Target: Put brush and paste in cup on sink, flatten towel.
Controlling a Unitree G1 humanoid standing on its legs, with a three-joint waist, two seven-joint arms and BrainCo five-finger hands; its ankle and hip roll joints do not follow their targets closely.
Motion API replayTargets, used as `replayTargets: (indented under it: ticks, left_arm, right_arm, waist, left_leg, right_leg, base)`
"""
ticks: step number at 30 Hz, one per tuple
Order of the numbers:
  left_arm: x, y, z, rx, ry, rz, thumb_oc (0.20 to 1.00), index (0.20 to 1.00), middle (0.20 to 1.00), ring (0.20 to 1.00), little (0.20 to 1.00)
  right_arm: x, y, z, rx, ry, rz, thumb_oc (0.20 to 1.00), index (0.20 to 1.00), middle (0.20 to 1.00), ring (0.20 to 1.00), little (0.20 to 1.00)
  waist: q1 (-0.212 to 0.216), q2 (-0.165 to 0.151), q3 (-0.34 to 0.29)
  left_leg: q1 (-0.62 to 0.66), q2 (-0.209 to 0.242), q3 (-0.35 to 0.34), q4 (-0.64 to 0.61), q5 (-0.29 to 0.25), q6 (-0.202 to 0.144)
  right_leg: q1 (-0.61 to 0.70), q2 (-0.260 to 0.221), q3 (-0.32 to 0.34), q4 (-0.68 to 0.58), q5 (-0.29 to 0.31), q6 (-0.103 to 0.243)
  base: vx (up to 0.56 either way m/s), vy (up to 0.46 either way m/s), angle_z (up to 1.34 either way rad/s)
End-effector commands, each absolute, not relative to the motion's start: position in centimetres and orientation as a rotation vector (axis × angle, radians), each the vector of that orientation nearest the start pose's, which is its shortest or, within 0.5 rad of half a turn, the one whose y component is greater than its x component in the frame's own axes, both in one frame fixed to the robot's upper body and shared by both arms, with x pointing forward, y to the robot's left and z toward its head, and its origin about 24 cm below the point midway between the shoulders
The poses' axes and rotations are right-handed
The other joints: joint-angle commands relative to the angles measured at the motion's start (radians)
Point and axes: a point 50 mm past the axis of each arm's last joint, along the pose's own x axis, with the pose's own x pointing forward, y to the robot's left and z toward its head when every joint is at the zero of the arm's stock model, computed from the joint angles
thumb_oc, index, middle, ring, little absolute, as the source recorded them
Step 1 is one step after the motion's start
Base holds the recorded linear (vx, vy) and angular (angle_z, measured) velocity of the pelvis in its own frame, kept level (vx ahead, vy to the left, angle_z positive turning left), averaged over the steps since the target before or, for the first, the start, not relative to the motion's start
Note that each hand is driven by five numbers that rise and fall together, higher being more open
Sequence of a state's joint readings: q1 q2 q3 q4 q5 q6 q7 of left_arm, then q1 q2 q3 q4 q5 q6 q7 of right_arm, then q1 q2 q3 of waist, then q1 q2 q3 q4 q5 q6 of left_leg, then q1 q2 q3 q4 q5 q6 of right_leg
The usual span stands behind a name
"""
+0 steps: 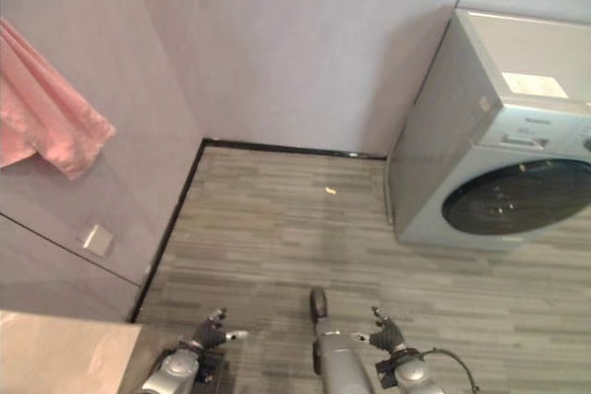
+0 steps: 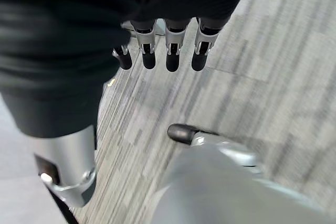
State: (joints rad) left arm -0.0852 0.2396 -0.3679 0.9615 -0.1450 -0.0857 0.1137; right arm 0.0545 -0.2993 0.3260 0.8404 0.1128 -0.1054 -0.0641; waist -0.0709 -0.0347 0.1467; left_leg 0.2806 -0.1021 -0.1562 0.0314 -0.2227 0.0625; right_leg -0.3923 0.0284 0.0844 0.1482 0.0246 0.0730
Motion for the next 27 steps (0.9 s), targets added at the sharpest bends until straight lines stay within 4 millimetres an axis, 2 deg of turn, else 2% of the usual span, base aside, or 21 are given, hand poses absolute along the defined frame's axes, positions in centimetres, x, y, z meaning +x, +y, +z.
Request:
replayTargets:
  ticks: [1,3,4,5,6,7,9,10,11,12,13,14,15,16,17,19,21,23,24,26,27]
  left_arm:
    - [20.0,19.6,-11.0,0.375,0.695,-0.065,1.0,1.0,1.0,1.0,1.0]
    - [19.8,19.3,-11.3,0.36,0.706,-0.061,1.0,1.0,1.0,1.0,1.0]
    - [19.7,19.2,-11.4,0.349,0.713,-0.057,1.0,1.0,1.0,1.0,1.0]
    - [19.9,19.0,-11.3,0.344,0.709,-0.064,1.0,1.0,1.0,1.0,1.0]
    - [20.0,18.9,-11.3,0.346,0.707,-0.066,1.0,1.0,1.0,1.0,1.0]
    - [20.3,18.7,-11.1,0.353,0.696,-0.071,1.0,1.0,1.0,1.0,1.0]
    - [20.7,18.5,-10.8,0.362,0.682,-0.085,1.0,1.0,1.0,1.0,1.0]
    - [20.9,18.6,-10.7,0.359,0.675,-0.074,1.0,1.0,1.0,1.0,1.0]
    - [20.7,18.9,-10.7,0.355,0.677,-0.063,1.0,1.0,1.0,1.0,1.0]
    - [20.5,19.1,-10.8,0.353,0.678,-0.058,1.0,1.0,1.0,1.0,1.0]
    - [20.3,19.3,-10.8,0.354,0.681,-0.046,1.0,1.0,1.0,1.0,1.0]
    - [20.2,19.4,-10.9,0.351,0.681,-0.039,1.0,1.0,1.0,1.0,1.0]
    - [20.1,19.6,-10.8,0.353,0.679,-0.04,1.0,1.0,1.0,1.0,1.0]
    - [20.2,19.5,-10.8,0.356,0.681,-0.047,1.0,1.0,1.0,1.0,1.0]
    - [20.0,19.7,-10.9,0.361,0.686,-0.047,1.0,1.0,1.0,1.0,1.0]
    - [19.6,20.0,-11.1,0.376,0.699,-0.051,1.0,1.0,1.0,1.0,1.0]
    - [19.6,20.0,-11.0,0.375,0.692,-0.052,1.0,1.0,1.0,1.0,1.0]
    - [19.7,19.8,-10.8,0.373,0.678,-0.061,1.0,1.0,1.0,1.0,1.0]
    - [19.8,19.9,-10.8,0.383,0.675,-0.067,1.0,1.0,1.0,1.0,1.0]
    - [19.7,20.2,-10.7,0.389,0.676,-0.062,1.0,1.0,1.0,1.0,1.0]
    - [19.7,20.3,-10.7,0.39,0.676,-0.06,1.0,1.0,1.0,1.0,1.0]
  right_arm:
    - [15.0,-23.1,-12.0,-0.355,0.792,0.024,1.0,1.0,1.0,1.0,1.0]
    - [14.4,-23.5,-12.3,-0.366,0.821,0.021,1.0,1.0,1.0,1.0,1.0]
    - [14.3,-23.6,-12.4,-0.376,0.83,0.028,1.0,1.0,1.0,1.0,1.0]
    - [14.1,-24.1,-12.3,-0.396,0.834,0.031,1.0,1.0,1.0,1.0,1.0]
    - [14.1,-24.2,-12.3,-0.395,0.831,0.032,1.0,1.0,1.0,1.0,1.0]
    - [13.8,-24.7,-12.2,-0.4,0.836,0.021,1.0,1.0,1.0,1.0,1.0]
    - [13.6,-25.3,-12.0,-0.412,0.838,0.003,1.0,1.0,1.0,1.0,1.0]
    - [13.4,-25.5,-12.1,-0.416,0.848,-0.008,1.0,1.0,1.0,1.0,1.0]
    - [13.2,-25.6,-12.2,-0.419,0.858,-0.008,1.0,1.0,1.0,1.0,1.0]
    - [13.1,-25.5,-12.2,-0.415,0.857,-0.01,1.0,1.0,1.0,1.0,1.0]
    - [13.2,-25.4,-12.2,-0.432,0.847,0.004,1.0,1.0,1.0,1.0,1.0]
    - [13.1,-25.2,-12.2,-0.437,0.843,0.011,1.0,1.0,1.0,1.0,1.0]
    - [13.4,-25.2,-11.9,-0.448,0.824,0.023,1.0,1.0,1.0,1.0,1.0]
    - [13.7,-25.0,-11.8,-0.451,0.814,0.03,1.0,1.0,1.0,1.0,1.0]
    - [14.0,-24.7,-11.8,-0.46,0.808,0.047,1.0,1.0,1.0,1.0,1.0]
    - [14.3,-24.1,-11.9,-0.43,0.804,0.047,1.0,1.0,1.0,1.0,1.0]
    - [14.3,-23.6,-12.2,-0.429,0.816,0.074,1.0,1.0,1.0,1.0,1.0]
    - [14.3,-23.0,-12.4,-0.435,0.822,0.1,1.0,1.0,1.0,1.0,1.0]
    - [14.4,-22.7,-12.5,-0.436,0.821,0.115,1.0,1.0,1.0,1.0,1.0]
    - [14.6,-22.4,-12.4,-0.439,0.814,0.13,1.0,1.0,1.0,1.0,1.0]
    - [14.8,-22.4,-12.3,-0.437,0.807,0.132,1.0,1.0,1.0,1.0,1.0]
  waist:
    - [-0.015,-0.006,-0.035]
    - [-0.017,0.002,-0.05]
    - [-0.017,0.005,-0.054]
    - [-0.014,0.002,-0.053]
    - [-0.01,-0.002,-0.051]
    - [-0.003,-0.013,-0.041]
    - [0.007,-0.028,-0.014]
    - [0.013,-0.026,-0.01]
    - [0.019,-0.024,-0.015]
    - [0.022,-0.024,-0.016]
    - [0.037,-0.009,-0.017]
    - [0.049,0.0,-0.011]
    - [0.057,0.012,-0.008]
    - [0.056,0.016,-0.011]
    - [0.062,0.015,-0.029]
    - [0.062,-0.004,-0.068]
    - [0.072,-0.018,-0.088]
    - [0.08,-0.027,-0.095]
    - [0.085,-0.032,-0.097]
    - [0.082,-0.03,-0.09]
    - [0.077,-0.026,-0.083]
  left_leg:
    - [-0.126,0.022,0.009,0.127,0.105,-0.039]
    - [-0.133,0.04,-0.021,0.184,0.127,-0.06]
    - [-0.147,0.049,-0.036,0.229,0.155,-0.075]
    - [-0.193,0.068,-0.057,0.334,0.218,-0.099]
    - [-0.218,0.072,-0.061,0.376,0.24,-0.104]
    - [-0.283,0.086,-0.041,0.506,0.317,-0.11]
    - [-0.388,0.09,0.024,0.671,0.327,-0.093]
    - [-0.44,0.083,0.063,0.625,0.295,-0.087]
    - [-0.494,0.054,0.101,0.507,0.224,-0.074]
    - [-0.512,0.056,0.141,0.43,0.202,-0.067]
    - [-0.556,0.06,0.19,0.244,0.229,-0.067]
    - [-0.561,0.067,0.202,0.142,0.295,-0.078]
    - [-0.572,0.097,0.269,0.062,0.358,-0.092]
    - [-0.559,0.108,0.295,0.063,0.365,-0.09]
    - [-0.536,0.096,0.283,0.057,0.352,-0.071]
    - [-0.512,0.074,0.3,0.095,0.298,-0.046]
    - [-0.498,0.056,0.313,0.109,0.257,-0.028]
    - [-0.486,0.043,0.314,0.105,0.237,-0.017]
    - [-0.468,0.033,0.31,0.094,0.226,-0.005]
    - [-0.445,0.028,0.292,0.077,0.223,0.005]
    - [-0.433,0.028,0.279,0.067,0.224,0.007]
  right_leg:
    - [0.157,0.038,0.083,0.002,0.089,0.041]
    - [0.186,0.05,0.056,0.009,0.058,0.018]
    - [0.203,0.057,0.043,0.013,0.041,0.005]
    - [0.232,0.063,0.025,0.015,0.013,-0.016]
    - [0.246,0.063,0.017,0.012,0.005,-0.022]
    - [0.282,0.06,0.004,0.0,-0.005,-0.041]
    - [0.328,0.057,-0.011,-0.011,-0.017,-0.065]
    - [0.346,0.052,-0.02,-0.015,-0.03,-0.066]
    - [0.367,0.038,-0.034,-0.036,-0.04,-0.053]
    - [0.378,0.033,-0.04,-0.043,-0.047,-0.044]
    - [0.401,0.046,-0.042,-0.059,-0.062,-0.036]
    - [0.428,0.053,-0.035,-0.069,-0.071,-0.034]
    - [0.457,0.06,-0.035,-0.069,-0.091,-0.035]
    - [0.465,0.06,-0.035,-0.066,-0.099,-0.034]
    - [0.49,0.045,-0.027,-0.057,-0.126,-0.03]
    - [0.522,0.005,-0.004,-0.026,-0.148,-0.008]
    - [0.526,-0.023,-0.002,-0.005,-0.14,0.013]
    - [0.514,-0.038,-0.007,0.032,-0.106,0.034]
    - [0.481,-0.046,-0.01,0.115,-0.051,0.06]
    - [0.436,-0.035,-0.005,0.228,0.023,0.088]
    - [0.411,-0.024,-0.005,0.276,0.036,0.092]
  base:
    - [0.4,-0.208,0.98]
    - [0.36,-0.187,0.78]
    - [0.43,-0.293,0.29]
    - [0.37,-0.281,0.41]
    - [0.4,-0.355,0.77]
    - [0.25,-0.263,0.9]
    - [0.26,-0.26,0.51]
    - [0.33,-0.158,0.23]
    - [0.32,-0.054,0.27]
    - [0.36,0.03,0.27]
    - [0.33,0.073,0.32]
    - [0.42,0.116,0.09]
    - [0.37,0.122,-0.38]
    - [0.46,0.188,-0.37]
    - [0.49,0.246,0.03]
    - [0.58,0.328,-0.25]
    - [0.36,0.227,-1.12]
    - [0.2,0.141,-0.18]
    - [0.18,0.144,0.36]
    - [0.13,0.093,0.29]
    - [0.07,0.034,0.27]
